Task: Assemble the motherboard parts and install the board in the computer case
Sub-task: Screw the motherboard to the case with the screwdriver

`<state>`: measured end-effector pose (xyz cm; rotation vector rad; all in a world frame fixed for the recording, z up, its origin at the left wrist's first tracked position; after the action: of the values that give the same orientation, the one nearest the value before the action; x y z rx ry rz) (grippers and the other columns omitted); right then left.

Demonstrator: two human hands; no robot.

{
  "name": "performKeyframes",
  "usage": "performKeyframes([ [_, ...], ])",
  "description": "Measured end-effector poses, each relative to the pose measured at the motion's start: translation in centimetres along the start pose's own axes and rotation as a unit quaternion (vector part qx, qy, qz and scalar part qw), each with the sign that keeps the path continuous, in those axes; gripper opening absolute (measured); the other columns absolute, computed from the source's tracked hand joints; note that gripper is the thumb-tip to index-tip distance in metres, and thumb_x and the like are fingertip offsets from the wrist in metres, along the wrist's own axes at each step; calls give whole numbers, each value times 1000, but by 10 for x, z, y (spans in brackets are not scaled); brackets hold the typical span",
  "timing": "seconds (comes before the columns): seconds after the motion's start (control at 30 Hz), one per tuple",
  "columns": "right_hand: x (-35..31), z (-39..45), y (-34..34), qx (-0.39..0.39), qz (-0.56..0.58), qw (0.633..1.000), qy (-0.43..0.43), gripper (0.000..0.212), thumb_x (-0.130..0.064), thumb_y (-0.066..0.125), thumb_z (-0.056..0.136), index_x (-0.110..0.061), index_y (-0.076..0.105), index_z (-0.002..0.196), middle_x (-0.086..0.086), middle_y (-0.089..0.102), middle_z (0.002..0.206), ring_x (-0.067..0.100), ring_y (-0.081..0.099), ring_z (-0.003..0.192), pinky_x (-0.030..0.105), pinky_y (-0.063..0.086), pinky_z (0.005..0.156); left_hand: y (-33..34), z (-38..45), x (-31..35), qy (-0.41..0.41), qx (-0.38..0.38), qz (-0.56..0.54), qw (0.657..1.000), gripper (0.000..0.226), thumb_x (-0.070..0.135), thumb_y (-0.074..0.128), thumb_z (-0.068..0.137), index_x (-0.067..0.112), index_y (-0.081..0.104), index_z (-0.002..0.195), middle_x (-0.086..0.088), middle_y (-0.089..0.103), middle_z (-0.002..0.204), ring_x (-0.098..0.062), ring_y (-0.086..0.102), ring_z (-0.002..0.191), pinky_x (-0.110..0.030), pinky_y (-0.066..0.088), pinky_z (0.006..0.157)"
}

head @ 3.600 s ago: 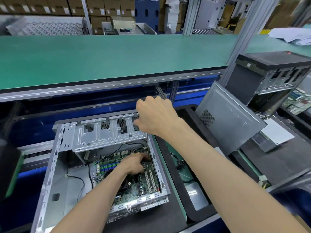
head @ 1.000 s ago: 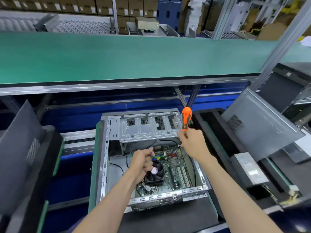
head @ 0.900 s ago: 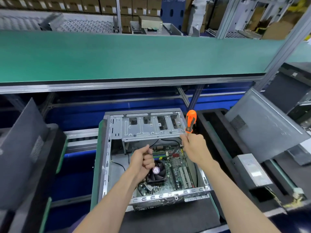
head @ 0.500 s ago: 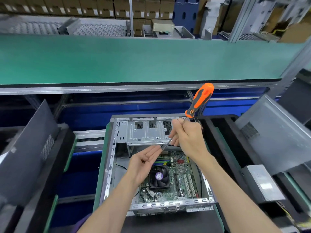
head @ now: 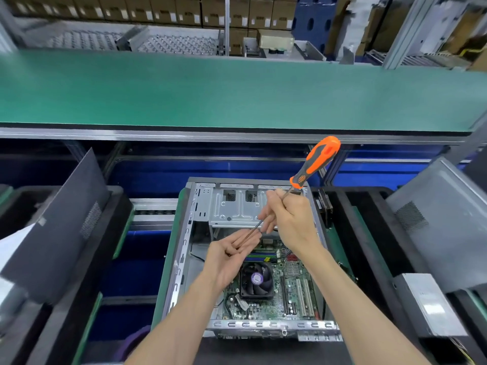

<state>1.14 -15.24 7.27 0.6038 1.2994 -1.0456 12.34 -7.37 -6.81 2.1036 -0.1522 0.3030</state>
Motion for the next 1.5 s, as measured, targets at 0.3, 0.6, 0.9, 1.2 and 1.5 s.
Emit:
performKeyframes([
  [0.3, -1, 0, -6, 14, 4, 1000, 0, 52, -28, 46, 103, 3, 64, 66, 10, 65, 53, 27, 62, 41, 30, 48, 40, -9, -6, 4, 3, 49, 34, 998, 50, -6, 29, 79, -23, 46, 124, -44, 58, 116, -55, 62, 105, -53, 56, 86],
  [0.6, 1, 0, -4, 12, 21, 1000, 3, 51, -37, 48, 100, -13, 63, 59, 17, 64, 55, 35, 62, 42, 37, 48, 41, -14, -10, 5, -8, 58, 8, 998, 51, -16, 29, 77, -21, 52, 122, -39, 59, 122, -50, 63, 110, -47, 55, 92],
  [0.9, 8, -6, 4, -8, 42, 999, 18, 48, -25, 47, 105, -4, 62, 64, 15, 67, 62, 33, 63, 44, 30, 47, 39, -8, -12, 9, 3, 1, -9, 1000, 63, -17, 21, 68, -18, 47, 125, -39, 57, 125, -56, 58, 113, -53, 57, 83],
  [1.2, 6, 0, -3, 2, 53, 998, 19, 50, -39, 49, 97, -9, 62, 60, 14, 66, 59, 34, 62, 43, 30, 47, 40, -18, -10, 4, -40, 70, 49, 996, 39, 10, 51, 90, -17, 57, 118, -37, 63, 115, -47, 68, 102, -45, 60, 81],
  [1.5, 5, 1, -7, 13, 18, 1000, 12, 55, -32, 47, 101, 7, 63, 65, 8, 64, 52, 27, 61, 41, 30, 46, 39, -37, 2, 6, 17, 148, 90, 985, 18, -7, 64, 87, -10, 62, 105, -20, 74, 86, -22, 75, 77, -23, 59, 58],
])
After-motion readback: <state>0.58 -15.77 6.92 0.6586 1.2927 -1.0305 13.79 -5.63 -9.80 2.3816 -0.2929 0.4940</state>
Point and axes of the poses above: each hand's wrist, its own z-axis towards the middle knuckle, its own y-axis out of the palm, x = y × z, the point moved 4 cm from there along z, towards the middle knuckle
